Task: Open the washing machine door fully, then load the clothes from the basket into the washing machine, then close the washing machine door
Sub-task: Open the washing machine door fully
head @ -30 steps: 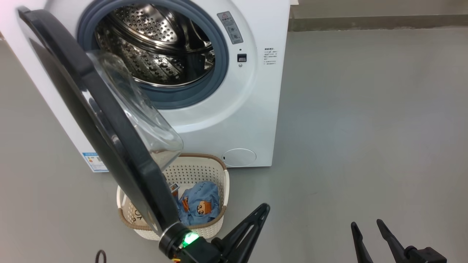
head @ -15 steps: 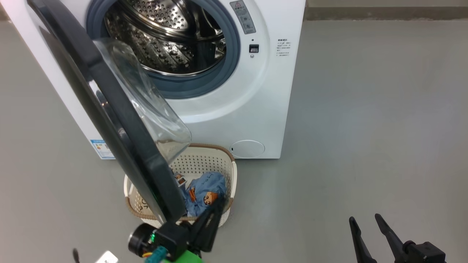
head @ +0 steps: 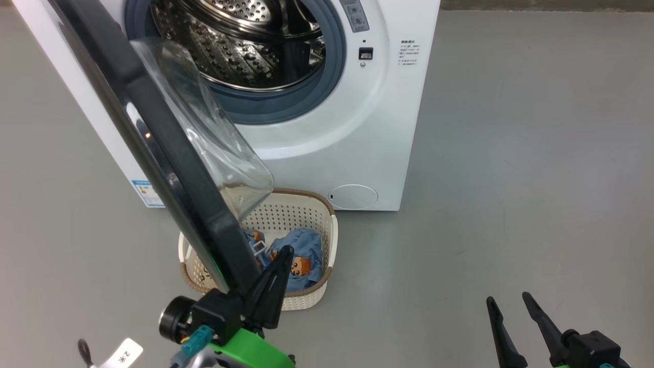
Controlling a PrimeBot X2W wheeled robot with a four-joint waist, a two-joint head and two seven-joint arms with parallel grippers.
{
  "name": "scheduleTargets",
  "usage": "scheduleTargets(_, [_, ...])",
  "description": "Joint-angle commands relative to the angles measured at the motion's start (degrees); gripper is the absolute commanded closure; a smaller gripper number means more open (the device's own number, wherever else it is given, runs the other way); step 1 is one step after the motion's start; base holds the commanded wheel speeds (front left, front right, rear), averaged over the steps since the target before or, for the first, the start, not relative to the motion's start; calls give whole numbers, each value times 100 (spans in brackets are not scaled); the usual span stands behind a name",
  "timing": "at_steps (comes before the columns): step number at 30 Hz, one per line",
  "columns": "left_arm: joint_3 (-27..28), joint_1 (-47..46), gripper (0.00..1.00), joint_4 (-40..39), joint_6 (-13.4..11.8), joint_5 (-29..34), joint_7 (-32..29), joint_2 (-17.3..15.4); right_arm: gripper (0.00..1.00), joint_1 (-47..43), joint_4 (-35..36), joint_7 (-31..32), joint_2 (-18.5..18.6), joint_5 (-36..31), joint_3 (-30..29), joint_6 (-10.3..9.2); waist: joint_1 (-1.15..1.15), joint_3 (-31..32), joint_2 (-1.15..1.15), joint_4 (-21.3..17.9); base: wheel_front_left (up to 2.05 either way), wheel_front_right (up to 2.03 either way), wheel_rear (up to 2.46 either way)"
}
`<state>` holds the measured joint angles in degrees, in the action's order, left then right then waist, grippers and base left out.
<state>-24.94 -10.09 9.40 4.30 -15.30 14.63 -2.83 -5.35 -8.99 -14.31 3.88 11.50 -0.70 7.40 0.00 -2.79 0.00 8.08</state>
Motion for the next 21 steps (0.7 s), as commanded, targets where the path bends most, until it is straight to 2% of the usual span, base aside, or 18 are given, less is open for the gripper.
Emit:
scheduleTargets(1, [229, -268, 100, -73, -14, 1, 36, -20, 0, 254, 103, -69, 83, 82, 171, 9, 0, 1, 0, 2, 0, 0, 0])
scheduleTargets(21, [253, -335, 100, 103, -142, -89, 37, -6, 0, 330, 15, -69, 118, 133, 261, 9, 0, -113, 0, 31, 0, 0, 0])
